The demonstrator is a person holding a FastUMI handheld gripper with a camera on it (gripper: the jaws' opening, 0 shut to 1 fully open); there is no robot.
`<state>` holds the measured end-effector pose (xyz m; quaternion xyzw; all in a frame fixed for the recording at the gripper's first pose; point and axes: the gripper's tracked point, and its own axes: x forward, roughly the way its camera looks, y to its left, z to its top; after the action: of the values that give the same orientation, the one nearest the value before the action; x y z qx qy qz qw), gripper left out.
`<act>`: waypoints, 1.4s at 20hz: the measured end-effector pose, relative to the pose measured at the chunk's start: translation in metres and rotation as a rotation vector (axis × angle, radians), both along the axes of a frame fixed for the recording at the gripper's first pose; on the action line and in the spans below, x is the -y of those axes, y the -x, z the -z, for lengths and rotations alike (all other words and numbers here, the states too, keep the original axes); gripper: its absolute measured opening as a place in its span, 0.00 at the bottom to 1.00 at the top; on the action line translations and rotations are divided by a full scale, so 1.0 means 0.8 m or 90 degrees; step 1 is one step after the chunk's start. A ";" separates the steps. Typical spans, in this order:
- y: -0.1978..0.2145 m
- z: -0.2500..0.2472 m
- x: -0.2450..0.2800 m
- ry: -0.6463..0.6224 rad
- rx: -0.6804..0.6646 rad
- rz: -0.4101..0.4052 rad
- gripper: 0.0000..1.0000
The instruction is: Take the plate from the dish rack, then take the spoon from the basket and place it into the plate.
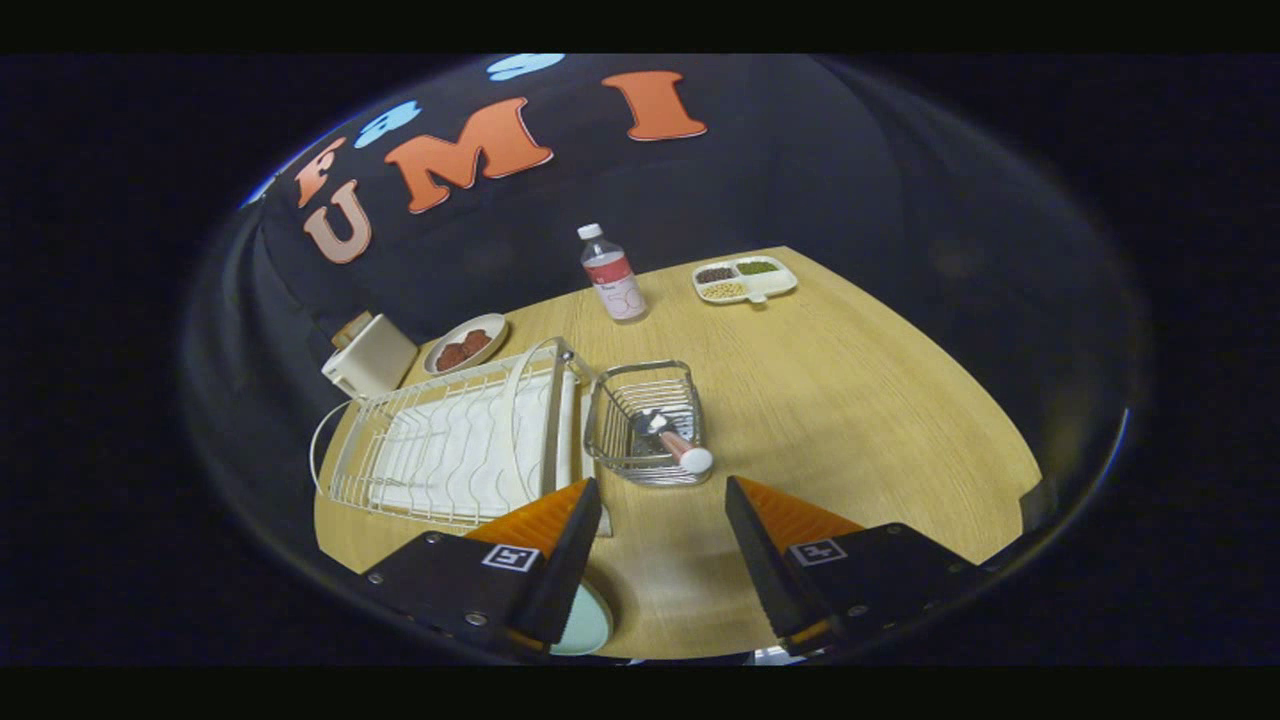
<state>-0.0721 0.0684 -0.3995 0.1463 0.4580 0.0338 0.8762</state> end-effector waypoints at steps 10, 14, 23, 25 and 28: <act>-0.034 0.006 -0.002 0.091 0.111 -0.047 0.45; -0.035 0.000 -0.016 0.047 0.118 -0.040 0.20; -0.037 -0.036 -0.003 0.026 0.123 -0.028 0.09; -0.035 -0.053 0.001 0.030 0.128 -0.031 0.09; -0.032 -0.084 0.010 0.037 0.152 -0.031 0.09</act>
<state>-0.0467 0.0604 -0.3321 0.1048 0.3547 0.0594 0.9272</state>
